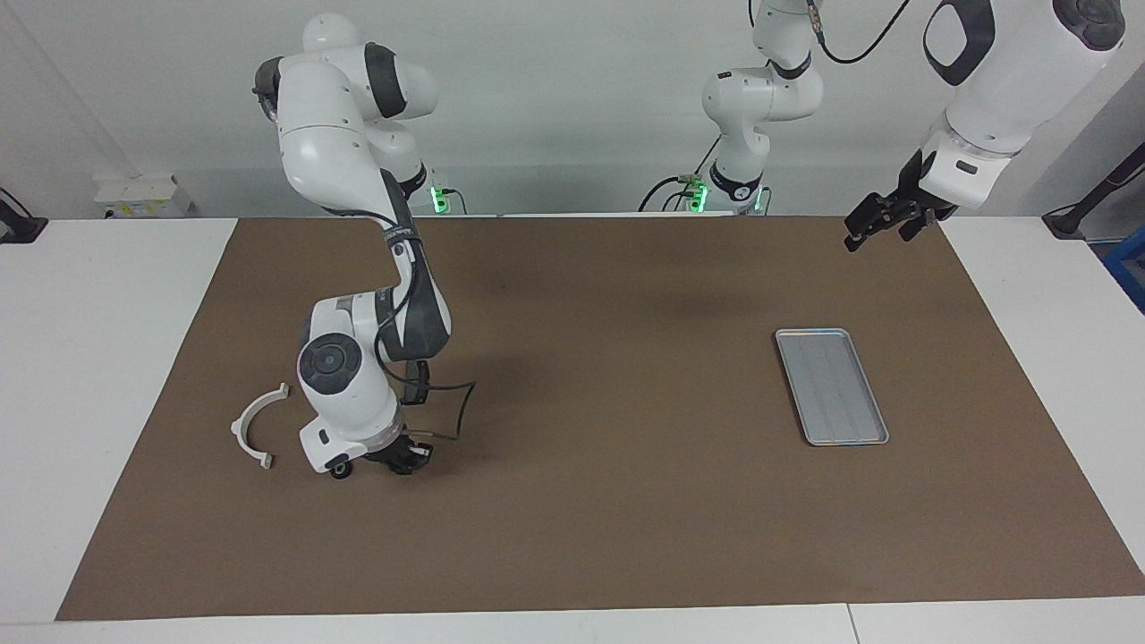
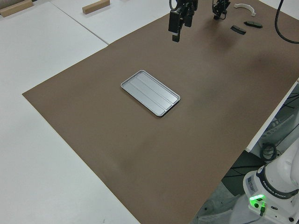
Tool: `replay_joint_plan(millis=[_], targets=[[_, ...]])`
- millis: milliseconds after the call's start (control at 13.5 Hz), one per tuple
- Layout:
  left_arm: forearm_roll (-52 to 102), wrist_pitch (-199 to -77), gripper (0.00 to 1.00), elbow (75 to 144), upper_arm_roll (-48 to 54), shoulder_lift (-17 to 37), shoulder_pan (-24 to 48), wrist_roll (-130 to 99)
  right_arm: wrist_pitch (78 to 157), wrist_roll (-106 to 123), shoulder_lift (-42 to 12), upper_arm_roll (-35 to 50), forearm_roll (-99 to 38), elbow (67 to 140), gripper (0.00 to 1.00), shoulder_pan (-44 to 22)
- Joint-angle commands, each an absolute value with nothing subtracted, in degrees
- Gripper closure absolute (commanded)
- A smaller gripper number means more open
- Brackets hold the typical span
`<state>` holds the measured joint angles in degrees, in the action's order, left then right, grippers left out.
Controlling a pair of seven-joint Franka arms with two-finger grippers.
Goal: Pick bearing gear from pile to tray
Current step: 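Carry the black gear with the right gripper toward the table center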
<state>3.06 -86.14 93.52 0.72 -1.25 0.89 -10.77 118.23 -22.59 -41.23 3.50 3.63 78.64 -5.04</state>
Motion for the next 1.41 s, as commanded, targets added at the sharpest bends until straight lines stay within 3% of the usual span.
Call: replay_joint_plan(millis=[0, 445, 668, 1039, 1336], targets=[[2.5, -85.5, 0.00, 93.7, 1.0, -1.6, 0.8, -10.9, 112.2, -22.9, -39.1, 3.5, 4.9, 78.8, 1.00, -4.2], [2.5, -85.5, 0.00, 93.7, 1.0, -1.6, 0.8, -10.9, 86.6, -18.6, -27.1, 5.4, 4.1, 70.2, 1.00, -6.7], [2.5, -85.5, 0.00, 93.7, 1.0, -1.6, 0.8, -10.9, 80.6, -30.0, -22.0, 7.7, 1.3, 68.4, 1.00, -11.4], [2.5, -85.5, 0.00, 93.7, 1.0, -1.6, 0.8, -10.9, 90.0, -63.4, -21.9, 8.5, -1.4, 70.0, 1.00, -27.1], [2.5, -85.5, 0.00, 93.7, 1.0, -1.6, 0.8, -10.9, 102.4, -75.3, -25.7, 8.5, -0.5, 76.6, 1.00, -32.2]])
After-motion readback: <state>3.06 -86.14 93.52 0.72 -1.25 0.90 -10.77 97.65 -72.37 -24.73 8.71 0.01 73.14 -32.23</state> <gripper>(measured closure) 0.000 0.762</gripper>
